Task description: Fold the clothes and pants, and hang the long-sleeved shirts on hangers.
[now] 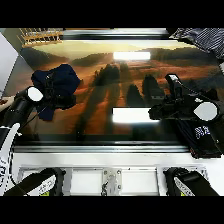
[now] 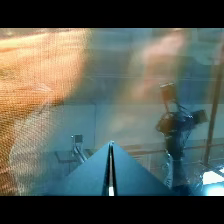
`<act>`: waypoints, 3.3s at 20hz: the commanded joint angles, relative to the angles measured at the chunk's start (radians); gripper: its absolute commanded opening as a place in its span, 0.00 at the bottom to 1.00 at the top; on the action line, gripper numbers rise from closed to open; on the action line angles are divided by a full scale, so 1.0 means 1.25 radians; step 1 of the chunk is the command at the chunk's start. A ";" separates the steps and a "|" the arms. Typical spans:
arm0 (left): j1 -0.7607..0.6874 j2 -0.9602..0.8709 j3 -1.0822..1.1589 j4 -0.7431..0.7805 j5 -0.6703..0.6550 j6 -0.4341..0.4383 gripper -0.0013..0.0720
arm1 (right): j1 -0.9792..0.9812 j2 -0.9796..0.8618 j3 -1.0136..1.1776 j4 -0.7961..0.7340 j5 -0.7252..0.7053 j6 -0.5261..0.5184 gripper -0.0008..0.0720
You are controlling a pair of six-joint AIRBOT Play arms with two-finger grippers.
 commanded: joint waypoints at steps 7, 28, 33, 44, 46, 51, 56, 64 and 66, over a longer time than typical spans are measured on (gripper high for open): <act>0.000 0.001 0.000 0.000 0.000 0.000 0.03 | 0.000 0.000 0.000 0.000 0.000 0.000 0.04; 0.208 -0.182 0.216 0.154 0.209 -0.024 0.96 | 0.000 0.000 0.000 0.000 0.000 0.000 0.04; 0.229 -0.368 0.309 0.151 0.179 -0.063 0.96 | 0.001 0.000 0.000 0.000 0.000 0.000 0.04; 0.073 -0.374 0.376 0.147 0.102 -0.093 0.02 | 0.000 0.000 0.000 0.000 0.000 0.000 0.04; 0.000 -0.286 0.346 0.147 0.069 -0.091 0.02 | 0.000 0.000 0.000 0.000 0.000 0.000 0.04; -0.277 -0.113 0.212 0.146 0.089 -0.092 0.02 | 0.001 0.000 0.000 0.022 -0.014 0.001 0.03; -0.515 -0.114 0.212 0.155 0.159 -0.095 0.03 | -0.029 0.005 0.001 -0.160 -0.016 0.081 0.03; -0.259 0.074 0.029 0.145 -0.057 -0.153 0.85 | -0.162 0.009 -0.001 -0.196 -0.023 0.117 0.08; -0.197 0.135 -0.113 0.139 -0.089 -0.178 0.85 | -0.162 0.001 -0.002 -0.181 -0.024 0.117 0.74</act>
